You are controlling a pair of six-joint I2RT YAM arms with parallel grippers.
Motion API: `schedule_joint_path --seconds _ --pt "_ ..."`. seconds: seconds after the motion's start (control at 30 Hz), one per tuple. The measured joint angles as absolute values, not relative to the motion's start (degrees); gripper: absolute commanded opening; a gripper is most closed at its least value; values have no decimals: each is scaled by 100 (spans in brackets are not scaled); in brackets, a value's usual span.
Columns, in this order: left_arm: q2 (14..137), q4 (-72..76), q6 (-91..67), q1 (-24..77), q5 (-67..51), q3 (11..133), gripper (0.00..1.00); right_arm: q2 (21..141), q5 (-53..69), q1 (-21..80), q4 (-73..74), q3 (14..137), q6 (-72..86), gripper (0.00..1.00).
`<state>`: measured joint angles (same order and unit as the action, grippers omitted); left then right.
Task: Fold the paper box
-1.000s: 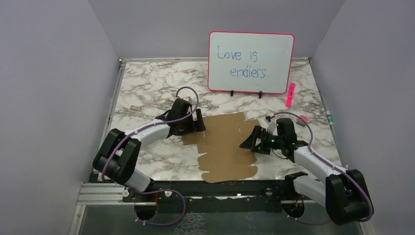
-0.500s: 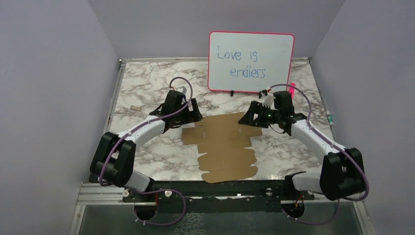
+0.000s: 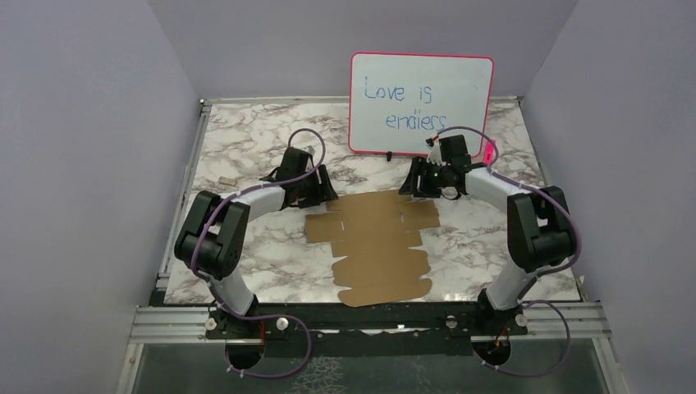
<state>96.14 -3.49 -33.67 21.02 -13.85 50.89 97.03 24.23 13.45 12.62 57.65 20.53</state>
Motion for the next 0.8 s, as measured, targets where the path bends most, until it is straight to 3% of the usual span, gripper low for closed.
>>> schedule_joint_path --seconds 0.43,0.8 --pt "10167 -51 -3385 2097 -1986 5485 53 10481 2622 1339 871 5951 2045 49" --pt "10171 -189 -3470 2158 -2171 5575 47 10506 2812 1339 823 5951 1994 32"
